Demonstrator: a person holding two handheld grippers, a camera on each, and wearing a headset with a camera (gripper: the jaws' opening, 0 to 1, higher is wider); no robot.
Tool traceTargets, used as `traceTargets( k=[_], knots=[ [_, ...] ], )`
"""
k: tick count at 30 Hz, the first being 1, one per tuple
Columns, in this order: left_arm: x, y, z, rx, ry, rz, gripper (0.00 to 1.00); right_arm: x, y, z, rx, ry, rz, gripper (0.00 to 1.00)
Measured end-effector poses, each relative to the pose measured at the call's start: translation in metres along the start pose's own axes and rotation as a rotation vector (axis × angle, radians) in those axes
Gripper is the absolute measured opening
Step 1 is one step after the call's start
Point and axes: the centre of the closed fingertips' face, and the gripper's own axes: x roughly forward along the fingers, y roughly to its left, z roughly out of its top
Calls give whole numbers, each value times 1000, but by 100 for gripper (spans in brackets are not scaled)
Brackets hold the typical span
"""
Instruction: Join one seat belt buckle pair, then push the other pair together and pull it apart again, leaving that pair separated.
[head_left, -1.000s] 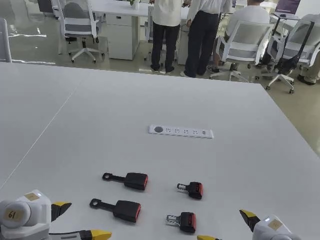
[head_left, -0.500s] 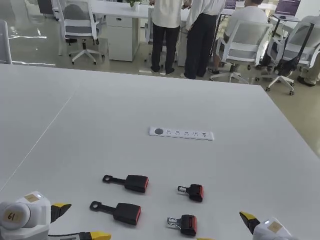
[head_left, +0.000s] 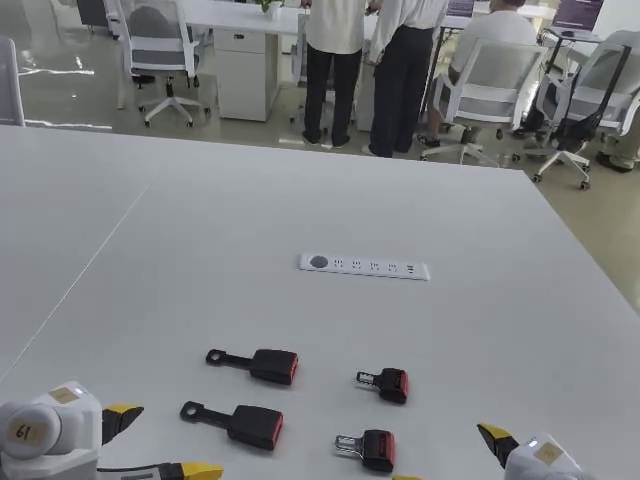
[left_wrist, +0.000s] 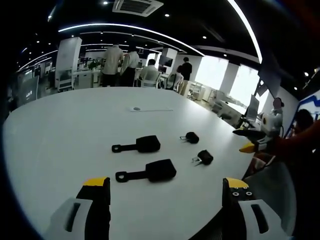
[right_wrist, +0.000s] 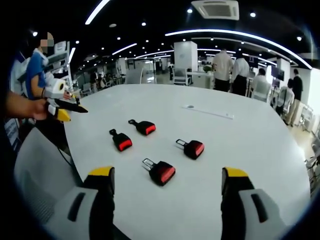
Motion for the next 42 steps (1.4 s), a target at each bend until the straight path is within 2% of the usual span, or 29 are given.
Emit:
traceTargets(
  k=[10, 13, 22, 32, 38, 42],
  knots=[
    [4, 0, -1, 1, 9, -11, 95, 5, -1, 1, -2, 2, 7, 90],
    [4, 0, 4, -14, -15, -18, 95, 5, -2, 1, -3, 2, 5, 90],
    [5, 3, 3, -8, -2, -14, 95, 10, -1, 2, -4, 4, 14, 90],
    [16, 2, 5, 57, -10, -64, 94, 19, 7, -5, -24, 38, 73, 90],
    [30, 4, 5, 83, 26, -97, 94, 29, 8, -8, -37, 57, 104, 90],
    [38, 8, 6, 110, 34, -111, 93, 36, 8, -7, -54, 70, 127, 90]
  ],
)
